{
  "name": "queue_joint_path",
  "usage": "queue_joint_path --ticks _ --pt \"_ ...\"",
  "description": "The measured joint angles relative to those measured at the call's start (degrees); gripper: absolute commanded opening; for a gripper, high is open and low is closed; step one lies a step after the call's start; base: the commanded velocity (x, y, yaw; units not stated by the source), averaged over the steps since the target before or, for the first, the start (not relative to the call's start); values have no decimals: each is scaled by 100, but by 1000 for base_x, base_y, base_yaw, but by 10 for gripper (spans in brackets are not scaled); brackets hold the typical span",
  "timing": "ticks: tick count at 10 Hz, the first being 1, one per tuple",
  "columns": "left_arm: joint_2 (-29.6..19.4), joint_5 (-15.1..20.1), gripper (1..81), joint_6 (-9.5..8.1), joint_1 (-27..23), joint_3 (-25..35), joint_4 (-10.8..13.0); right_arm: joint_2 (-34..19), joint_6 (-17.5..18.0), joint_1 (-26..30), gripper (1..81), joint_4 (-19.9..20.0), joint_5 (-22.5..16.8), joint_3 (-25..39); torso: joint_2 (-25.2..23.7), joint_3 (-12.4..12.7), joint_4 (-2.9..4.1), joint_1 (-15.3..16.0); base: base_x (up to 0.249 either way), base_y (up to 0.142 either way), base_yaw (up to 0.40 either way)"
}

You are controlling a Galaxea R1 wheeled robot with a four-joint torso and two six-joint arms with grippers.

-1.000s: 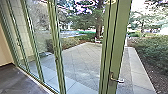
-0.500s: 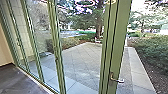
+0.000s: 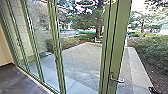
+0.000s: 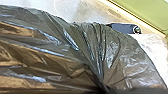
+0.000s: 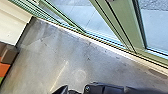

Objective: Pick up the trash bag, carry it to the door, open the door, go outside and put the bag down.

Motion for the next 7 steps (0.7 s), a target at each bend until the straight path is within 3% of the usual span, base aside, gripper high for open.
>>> queue_joint_path --ticks 3,7 --pt "13 4 10 -5 2 -39 2 375 321 157 811 2 -110 -419 0 0 0 3 0 0 0" --pt "96 4 10 -21 2 -215 0 686 728 789 811 68 -306 -1012 0 -2 0 6 0 0 0"
